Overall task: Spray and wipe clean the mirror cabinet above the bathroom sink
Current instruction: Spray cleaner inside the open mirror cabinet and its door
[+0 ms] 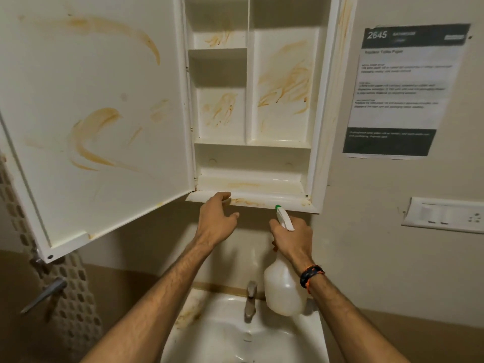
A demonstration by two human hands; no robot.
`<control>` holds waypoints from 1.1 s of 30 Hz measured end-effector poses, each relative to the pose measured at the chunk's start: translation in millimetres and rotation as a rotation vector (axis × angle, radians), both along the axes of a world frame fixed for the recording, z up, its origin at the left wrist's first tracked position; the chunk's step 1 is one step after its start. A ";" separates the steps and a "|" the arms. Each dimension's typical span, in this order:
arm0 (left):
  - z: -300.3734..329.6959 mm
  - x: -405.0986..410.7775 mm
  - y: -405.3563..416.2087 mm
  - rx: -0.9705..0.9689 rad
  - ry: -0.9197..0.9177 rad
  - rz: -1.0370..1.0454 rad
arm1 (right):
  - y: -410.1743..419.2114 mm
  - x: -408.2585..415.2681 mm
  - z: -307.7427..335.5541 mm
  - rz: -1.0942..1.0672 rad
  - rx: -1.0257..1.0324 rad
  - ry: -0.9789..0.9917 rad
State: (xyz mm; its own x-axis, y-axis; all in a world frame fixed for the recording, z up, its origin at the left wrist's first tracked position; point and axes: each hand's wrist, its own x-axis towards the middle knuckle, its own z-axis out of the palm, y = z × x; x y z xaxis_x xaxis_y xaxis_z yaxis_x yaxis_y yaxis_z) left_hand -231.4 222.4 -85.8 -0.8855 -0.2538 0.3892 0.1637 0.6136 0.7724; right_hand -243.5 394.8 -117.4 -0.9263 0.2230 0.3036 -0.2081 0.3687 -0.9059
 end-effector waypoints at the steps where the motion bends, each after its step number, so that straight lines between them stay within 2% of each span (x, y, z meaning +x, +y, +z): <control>1: -0.5 0.3 6.2 0.003 0.002 -0.017 | 6.9 1.0 -0.7 -0.012 -0.003 0.010; 16: 45.3 -18.6 96.0 0.155 0.068 -0.212 | 86.5 -0.8 56.9 -0.150 -0.044 0.101; 23: 73.4 -24.9 117.2 0.149 0.101 -0.250 | 94.8 -5.2 83.2 -0.118 -0.014 0.168; 33: 140.6 -34.3 126.3 0.154 0.193 -0.252 | 90.7 -20.1 159.8 -0.131 -0.015 0.299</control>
State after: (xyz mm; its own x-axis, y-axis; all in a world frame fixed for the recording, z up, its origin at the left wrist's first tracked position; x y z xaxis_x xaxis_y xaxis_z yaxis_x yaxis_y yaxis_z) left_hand -265.7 348.8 54.8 -0.8417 -0.1054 0.5295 0.4469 0.4142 0.7929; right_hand -263.6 485.5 42.4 -0.7597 0.3406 0.5540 -0.4178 0.3973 -0.8171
